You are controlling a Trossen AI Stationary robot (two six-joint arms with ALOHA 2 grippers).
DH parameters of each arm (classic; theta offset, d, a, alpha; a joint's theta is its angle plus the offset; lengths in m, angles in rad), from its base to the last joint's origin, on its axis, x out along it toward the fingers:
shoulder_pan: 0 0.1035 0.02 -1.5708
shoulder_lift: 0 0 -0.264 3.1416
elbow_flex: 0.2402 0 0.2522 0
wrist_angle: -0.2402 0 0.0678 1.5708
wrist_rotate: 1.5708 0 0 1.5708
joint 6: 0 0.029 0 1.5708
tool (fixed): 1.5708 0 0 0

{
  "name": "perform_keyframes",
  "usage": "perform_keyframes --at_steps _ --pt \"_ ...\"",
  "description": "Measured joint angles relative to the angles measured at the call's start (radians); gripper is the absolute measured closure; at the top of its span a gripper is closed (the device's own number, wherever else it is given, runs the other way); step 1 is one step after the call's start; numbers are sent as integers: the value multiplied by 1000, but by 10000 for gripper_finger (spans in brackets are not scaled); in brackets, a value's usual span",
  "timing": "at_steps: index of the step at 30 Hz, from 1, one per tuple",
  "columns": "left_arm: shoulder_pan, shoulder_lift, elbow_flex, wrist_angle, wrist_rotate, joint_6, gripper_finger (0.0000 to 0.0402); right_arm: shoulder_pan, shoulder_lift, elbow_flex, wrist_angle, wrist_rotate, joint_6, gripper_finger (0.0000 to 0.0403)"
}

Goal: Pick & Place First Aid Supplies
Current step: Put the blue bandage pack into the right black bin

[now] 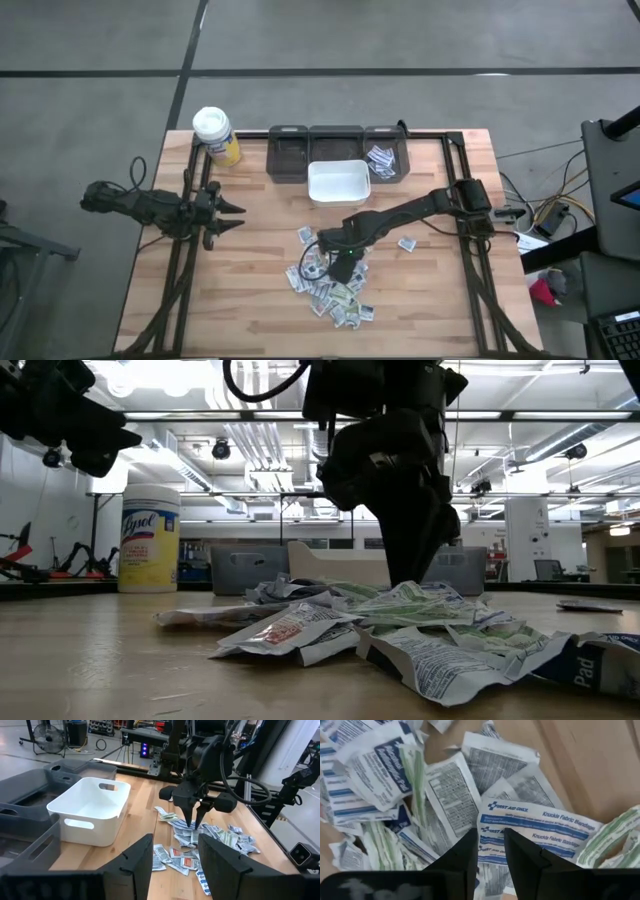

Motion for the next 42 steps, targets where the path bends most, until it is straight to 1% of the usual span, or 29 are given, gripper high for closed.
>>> perform_keyframes --at_steps 6,11,15,23,26,32,36,38,42 --pt "0 0 0 -2 0 -1 241 0 0 0 -34 14 -5 323" --pt "0 0 0 -2 0 -1 241 2 0 0 -55 58 -16 331" --pt "0 0 0 -1 0 -2 241 2 0 0 -59 64 -24 336" --pt "0 0 0 -1 0 -6 241 1 -6 -1 -138 112 -27 339" --pt "0 0 0 0 -1 -6 241 2 -22 -1 -131 109 -33 339" --pt "0 0 0 2 -1 -6 241 17 -33 29 -120 37 -103 339" --pt "0 0 0 2 -1 -6 241 26 -33 32 -121 17 -113 339" --pt "0 0 0 1 -1 -6 241 26 -33 32 -120 8 -113 333" --pt "0 0 0 1 -1 -6 241 26 -33 32 -120 7 -98 309"
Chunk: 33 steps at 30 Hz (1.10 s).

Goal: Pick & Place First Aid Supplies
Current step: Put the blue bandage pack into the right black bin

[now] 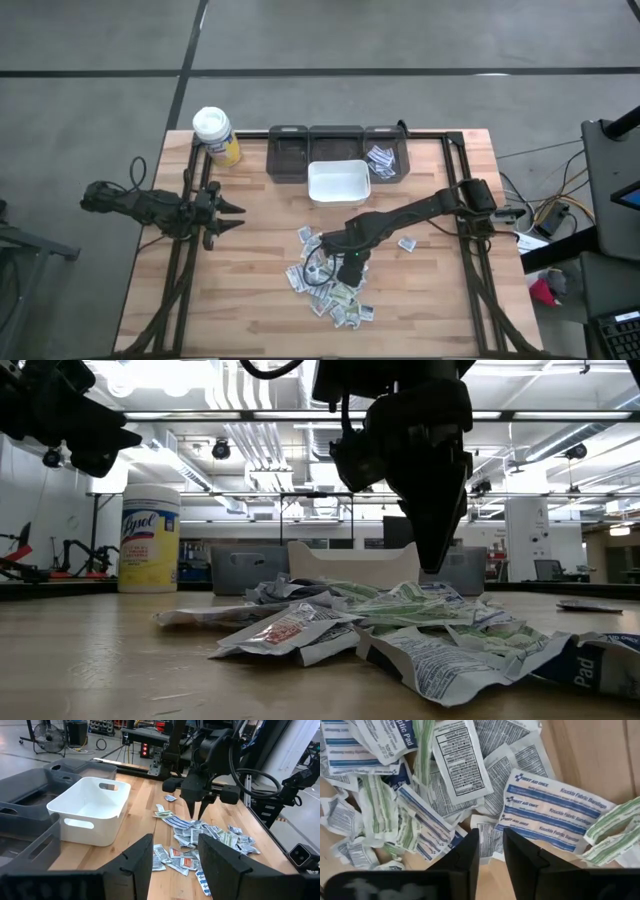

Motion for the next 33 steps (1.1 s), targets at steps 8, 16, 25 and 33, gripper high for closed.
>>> perform_keyframes --at_steps 8,16,25,33 --pt "0 0 0 -3 0 0 241 1 16 -3 12 7 25 275" --pt "0 0 0 -2 0 0 241 1 19 -6 30 38 46 270" --pt "0 0 0 -1 0 -1 241 1 20 -20 33 52 50 274" --pt "0 0 0 0 0 -2 241 1 21 -28 49 54 54 269"
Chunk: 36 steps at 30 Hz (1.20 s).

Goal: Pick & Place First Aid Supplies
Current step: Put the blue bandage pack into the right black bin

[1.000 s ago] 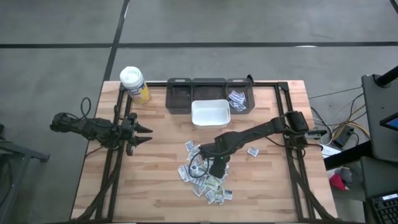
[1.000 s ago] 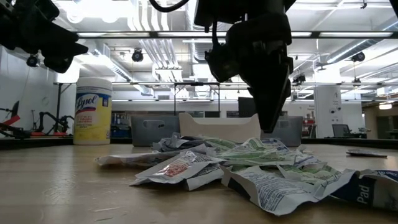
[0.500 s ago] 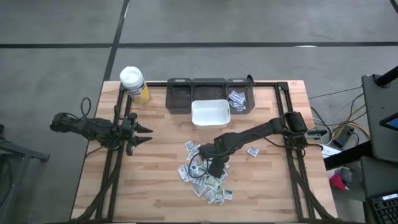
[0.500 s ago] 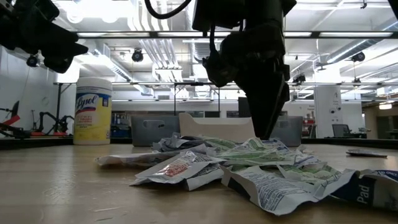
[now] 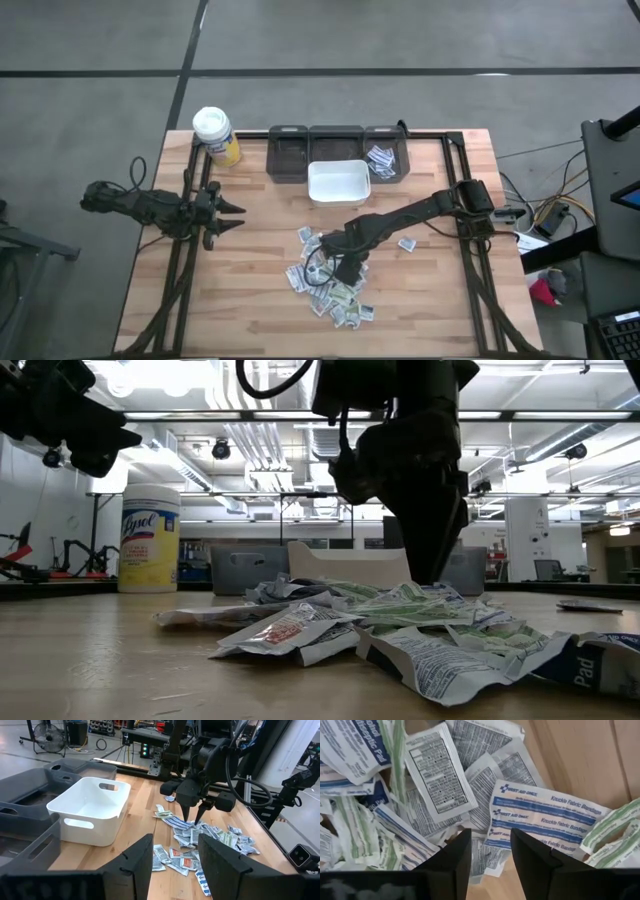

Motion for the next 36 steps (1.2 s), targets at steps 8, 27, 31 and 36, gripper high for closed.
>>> perform_keyframes --at_steps 8,27,31,36 --pt "0 0 0 0 0 0 241 0 0 -5 28 2 2 275" --pt "0 0 0 -1 0 -5 241 0 0 -77 31 29 48 320" --pt "0 0 0 -1 0 -6 241 0 0 -80 30 30 48 350" --pt "0 0 0 -1 -1 -9 241 0 0 -80 29 28 37 390"
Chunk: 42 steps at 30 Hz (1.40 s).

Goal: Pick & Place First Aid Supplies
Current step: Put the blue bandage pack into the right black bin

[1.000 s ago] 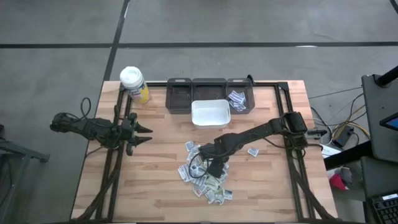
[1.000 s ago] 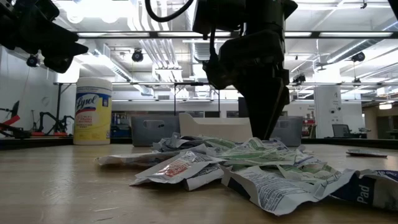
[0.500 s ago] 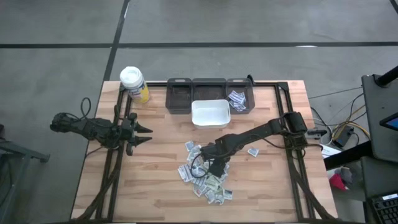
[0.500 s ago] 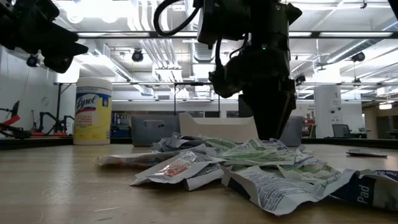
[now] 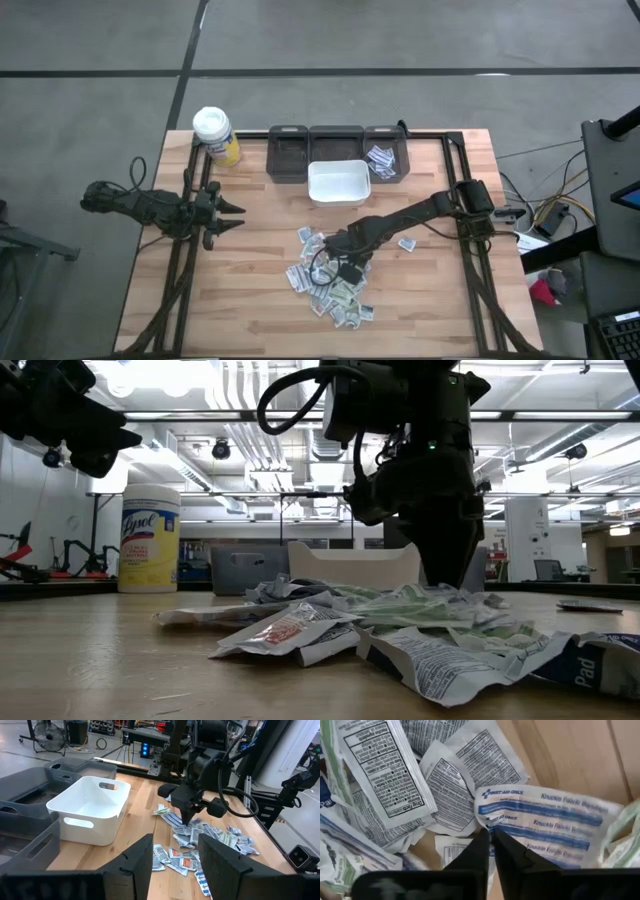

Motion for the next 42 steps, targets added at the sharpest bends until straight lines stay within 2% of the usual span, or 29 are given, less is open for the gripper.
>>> perform_keyframes --at_steps 9,20,24,30,32,35,42 --pt "0 0 0 0 -5 -15 241 0 -76 0 -9 -60 -44 394" --pt "0 0 0 4 -6 -23 241 -15 -246 0 -4 -52 -245 394" --pt "0 0 0 14 -7 -24 241 -35 -310 0 -12 75 -252 394" --pt "0 0 0 14 -7 -47 241 -81 -401 0 -187 477 -222 394" --pt "0 0 0 14 -7 -49 241 -113 -424 0 -243 562 -231 394" --pt "0 0 0 14 -7 -52 241 -181 -449 0 -283 601 -332 394" --pt "0 0 0 15 -7 -52 241 -392 -456 0 -268 598 -743 394"
